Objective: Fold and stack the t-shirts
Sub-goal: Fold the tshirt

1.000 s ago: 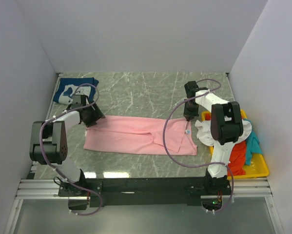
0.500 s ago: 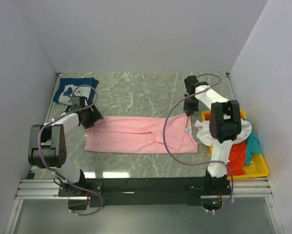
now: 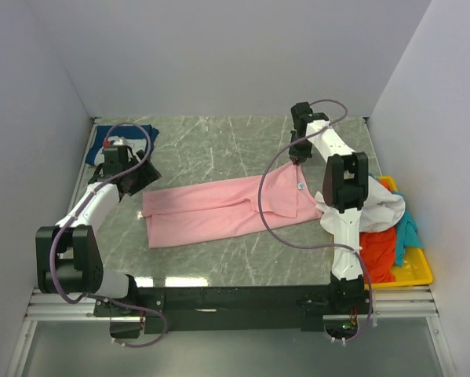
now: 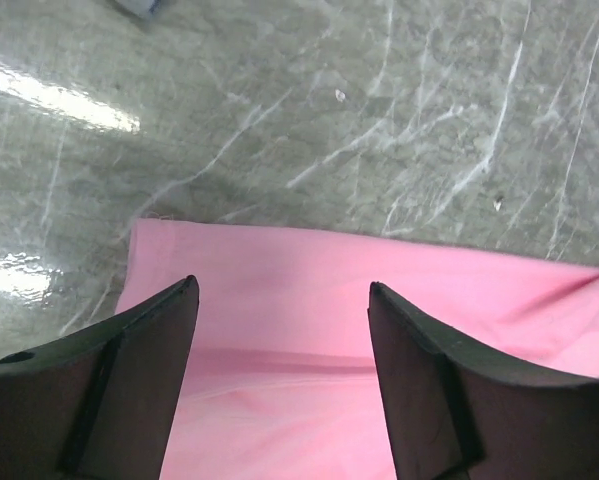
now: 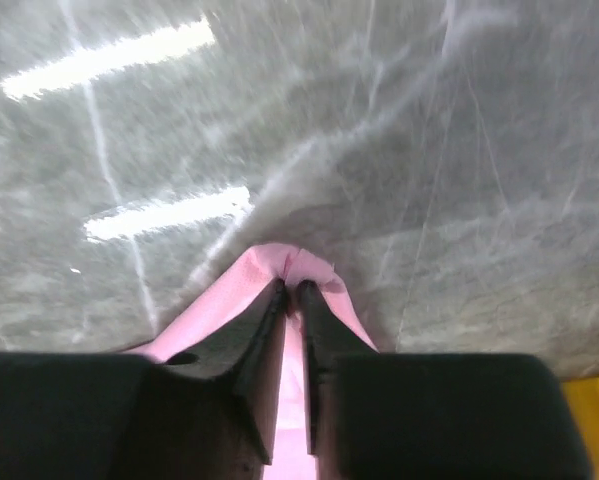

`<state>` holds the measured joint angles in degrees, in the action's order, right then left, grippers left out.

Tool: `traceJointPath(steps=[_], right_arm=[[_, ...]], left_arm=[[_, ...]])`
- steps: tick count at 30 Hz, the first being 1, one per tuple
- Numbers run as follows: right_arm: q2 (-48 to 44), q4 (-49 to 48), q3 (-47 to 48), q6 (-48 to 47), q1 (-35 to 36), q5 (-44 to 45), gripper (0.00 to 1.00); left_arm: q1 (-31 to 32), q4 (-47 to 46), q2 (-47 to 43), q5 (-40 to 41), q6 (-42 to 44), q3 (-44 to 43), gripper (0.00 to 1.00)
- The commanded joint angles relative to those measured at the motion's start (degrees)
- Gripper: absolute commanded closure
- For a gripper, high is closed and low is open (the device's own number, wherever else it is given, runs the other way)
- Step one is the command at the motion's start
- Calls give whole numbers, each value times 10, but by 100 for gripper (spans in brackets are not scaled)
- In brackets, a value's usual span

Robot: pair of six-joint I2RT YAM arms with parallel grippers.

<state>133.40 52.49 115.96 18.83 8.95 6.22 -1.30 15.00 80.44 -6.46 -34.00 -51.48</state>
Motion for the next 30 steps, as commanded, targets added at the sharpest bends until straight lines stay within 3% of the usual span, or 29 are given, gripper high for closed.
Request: traceJointPath(steps=[1, 4, 12, 20, 30], right_arm=[[-13, 24, 52, 6, -3, 5, 75], [-44, 14, 47, 5, 0, -2, 67], [-181, -6, -76, 0, 24, -20, 67], [-267, -47, -281, 41, 98, -92, 65], [-256, -76, -372, 82, 134, -104, 59]], left_arm=[[3, 15, 10, -35, 43, -15, 26], [9, 1, 32, -82, 56, -9, 27], [48, -40, 86, -168, 53, 11, 28], [49, -4, 89, -144, 64, 27, 28], [49, 5, 53, -135, 47, 78, 29]])
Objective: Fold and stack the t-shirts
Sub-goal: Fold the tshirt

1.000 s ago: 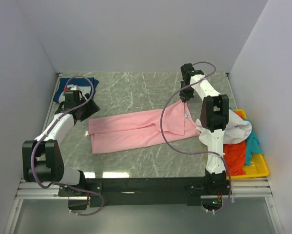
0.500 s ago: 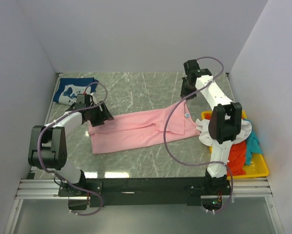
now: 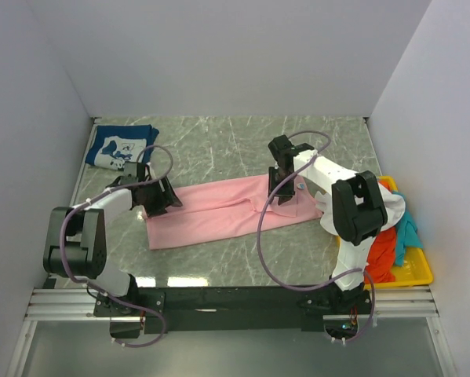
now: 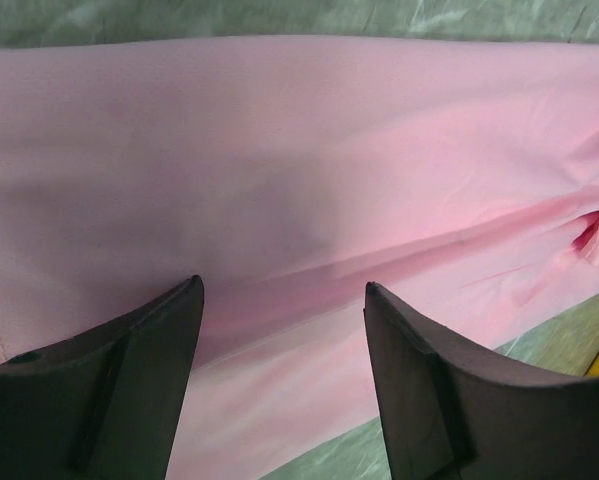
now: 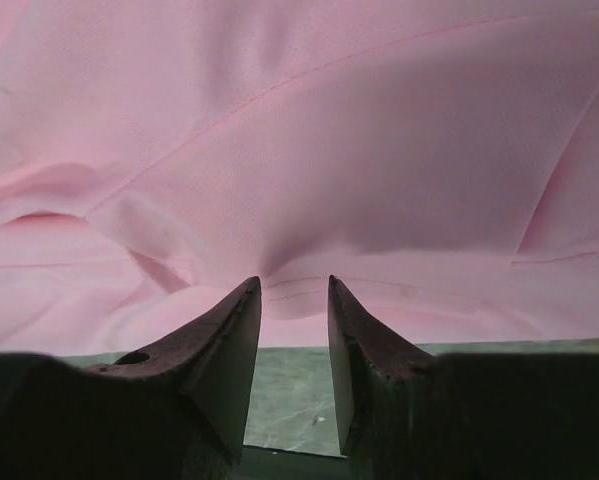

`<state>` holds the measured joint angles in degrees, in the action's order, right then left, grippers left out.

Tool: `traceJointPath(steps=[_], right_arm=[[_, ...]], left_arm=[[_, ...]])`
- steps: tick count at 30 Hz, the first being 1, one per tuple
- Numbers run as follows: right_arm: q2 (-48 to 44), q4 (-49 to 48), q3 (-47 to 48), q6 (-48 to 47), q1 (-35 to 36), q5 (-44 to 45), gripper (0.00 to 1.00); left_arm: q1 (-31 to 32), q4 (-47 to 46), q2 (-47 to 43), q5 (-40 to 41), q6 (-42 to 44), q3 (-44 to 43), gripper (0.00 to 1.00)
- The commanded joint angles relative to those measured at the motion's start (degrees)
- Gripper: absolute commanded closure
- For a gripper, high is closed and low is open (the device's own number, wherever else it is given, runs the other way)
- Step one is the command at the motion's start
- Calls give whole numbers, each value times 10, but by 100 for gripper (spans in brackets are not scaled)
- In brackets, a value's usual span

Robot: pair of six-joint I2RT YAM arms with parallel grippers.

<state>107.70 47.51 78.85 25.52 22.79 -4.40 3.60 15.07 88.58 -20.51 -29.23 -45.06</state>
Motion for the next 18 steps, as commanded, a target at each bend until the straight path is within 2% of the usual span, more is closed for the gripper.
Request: traceJointPath(steps=[1, 9, 18], right_arm=[[4, -21, 1, 16, -5, 5, 59], [37, -14, -2, 16, -5, 28, 59], [105, 16, 63, 30, -8, 58, 59]], left_arm=[[0, 3, -40, 6, -5, 22, 29], [0, 7, -71, 9, -13, 43, 29], [0, 17, -76, 18, -9, 52, 28]])
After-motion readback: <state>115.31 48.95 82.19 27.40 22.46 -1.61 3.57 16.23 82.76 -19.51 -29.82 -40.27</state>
